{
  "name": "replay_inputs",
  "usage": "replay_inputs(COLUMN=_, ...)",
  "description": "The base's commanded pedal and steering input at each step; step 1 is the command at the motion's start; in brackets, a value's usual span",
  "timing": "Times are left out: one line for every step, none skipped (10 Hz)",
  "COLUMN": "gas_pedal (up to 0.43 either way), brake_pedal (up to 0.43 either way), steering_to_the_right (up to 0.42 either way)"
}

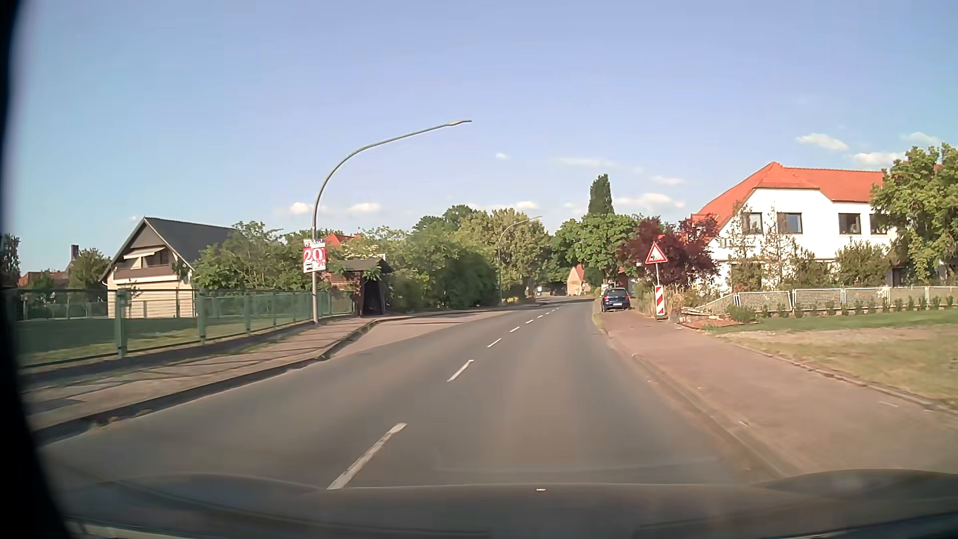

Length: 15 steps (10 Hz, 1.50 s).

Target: Follow the waypoints while adhering to traffic rules and regulations

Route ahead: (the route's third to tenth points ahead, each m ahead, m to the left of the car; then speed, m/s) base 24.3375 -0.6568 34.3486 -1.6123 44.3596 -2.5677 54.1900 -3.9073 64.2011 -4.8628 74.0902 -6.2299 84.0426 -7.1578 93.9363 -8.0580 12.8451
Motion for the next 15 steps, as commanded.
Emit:
replay_inputs(gas_pedal=0.150, brake_pedal=0.006, steering_to_the_right=0.026)
replay_inputs(gas_pedal=0.150, brake_pedal=0.006, steering_to_the_right=0.025)
replay_inputs(gas_pedal=0.150, brake_pedal=0.006, steering_to_the_right=0.023)
replay_inputs(gas_pedal=0.150, brake_pedal=0.006, steering_to_the_right=0.021)
replay_inputs(gas_pedal=0.150, brake_pedal=0.006, steering_to_the_right=0.021)
replay_inputs(gas_pedal=0.138, brake_pedal=0.006, steering_to_the_right=0.021)
replay_inputs(gas_pedal=0.110, brake_pedal=0.006, steering_to_the_right=0.018)
replay_inputs(gas_pedal=0.098, brake_pedal=0.006, steering_to_the_right=0.018)
replay_inputs(gas_pedal=0.098, brake_pedal=0.006, steering_to_the_right=0.018)
replay_inputs(gas_pedal=0.098, brake_pedal=0.006, steering_to_the_right=0.018)
replay_inputs(gas_pedal=0.110, brake_pedal=0.006, steering_to_the_right=0.018)
replay_inputs(gas_pedal=0.110, brake_pedal=0.006, steering_to_the_right=0.018)
replay_inputs(gas_pedal=0.110, brake_pedal=0.006, steering_to_the_right=0.018)
replay_inputs(gas_pedal=0.130, brake_pedal=0.006, steering_to_the_right=0.018)
replay_inputs(gas_pedal=0.130, brake_pedal=0.006, steering_to_the_right=0.016)
